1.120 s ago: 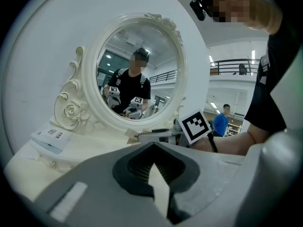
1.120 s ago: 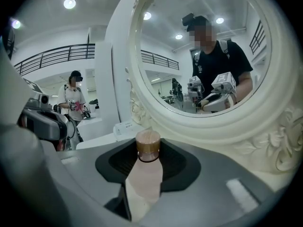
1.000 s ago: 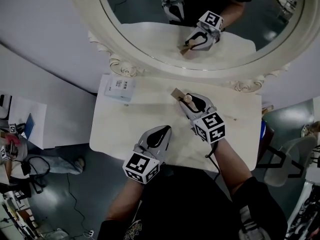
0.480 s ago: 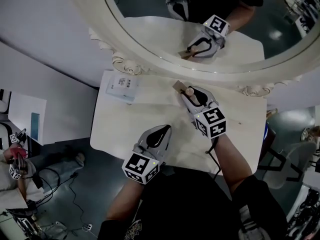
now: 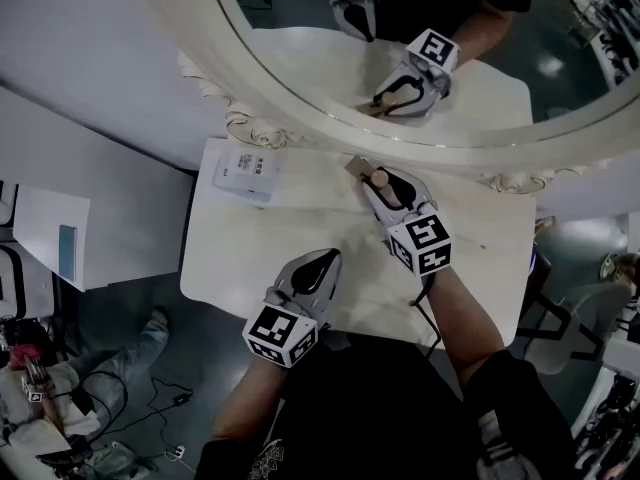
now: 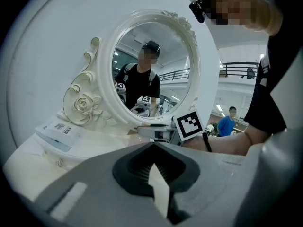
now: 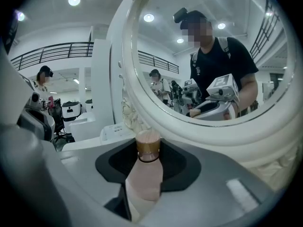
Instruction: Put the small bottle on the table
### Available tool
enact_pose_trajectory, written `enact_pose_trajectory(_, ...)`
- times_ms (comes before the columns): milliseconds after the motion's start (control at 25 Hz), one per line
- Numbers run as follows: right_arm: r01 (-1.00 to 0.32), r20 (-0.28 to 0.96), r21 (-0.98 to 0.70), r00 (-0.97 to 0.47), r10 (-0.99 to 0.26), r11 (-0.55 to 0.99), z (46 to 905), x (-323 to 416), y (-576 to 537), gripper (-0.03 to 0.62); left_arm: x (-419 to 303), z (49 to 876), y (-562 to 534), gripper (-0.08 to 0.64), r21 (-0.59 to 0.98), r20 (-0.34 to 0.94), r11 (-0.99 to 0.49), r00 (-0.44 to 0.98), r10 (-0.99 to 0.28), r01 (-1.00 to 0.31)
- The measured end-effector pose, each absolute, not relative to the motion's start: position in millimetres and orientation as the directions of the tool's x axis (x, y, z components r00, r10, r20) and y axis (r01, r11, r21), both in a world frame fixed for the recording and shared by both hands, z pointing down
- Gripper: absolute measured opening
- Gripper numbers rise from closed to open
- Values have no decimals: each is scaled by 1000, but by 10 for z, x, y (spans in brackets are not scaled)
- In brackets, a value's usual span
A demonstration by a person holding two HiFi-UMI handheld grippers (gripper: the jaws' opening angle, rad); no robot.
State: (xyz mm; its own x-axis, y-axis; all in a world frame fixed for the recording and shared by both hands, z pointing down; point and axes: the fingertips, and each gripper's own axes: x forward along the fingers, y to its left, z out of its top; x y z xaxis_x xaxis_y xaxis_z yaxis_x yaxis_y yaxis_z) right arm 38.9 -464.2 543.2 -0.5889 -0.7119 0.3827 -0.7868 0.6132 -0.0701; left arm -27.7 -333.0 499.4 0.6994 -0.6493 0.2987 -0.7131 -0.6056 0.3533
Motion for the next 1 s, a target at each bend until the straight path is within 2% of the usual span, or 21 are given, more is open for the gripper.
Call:
enact_pose_trajectory(800,-830,356,-107,-546,-758,548,5380,536,-4396,195,-422,4966,-3098,0,367,288,-626,724,-627,-688)
enact_pose_trajectory(880,-851,348,-119,-518,-782,511,5330,610,-4286,166,-479,4946,-3007,0,367,287,-634,732,-618,-680)
enact_pose_trajectory(920,-863,345,-128,-502,-794,490,5302,643,-4220,122,-515,4938,-2957,0,367,288,-639,736,-613,-676)
enact_pose_trajectory(960,-872,343,-140,-487,-803,469,5274,669,-4145,30,-553,4929,-2908,0,366,288,-645,740,-608,-672)
enact_pose_trajectory(1000,-879,342,-154,-476,-810,451,5245,686,-4064,29,-590,4916,-2859,0,364,287,-651,745,-602,-666)
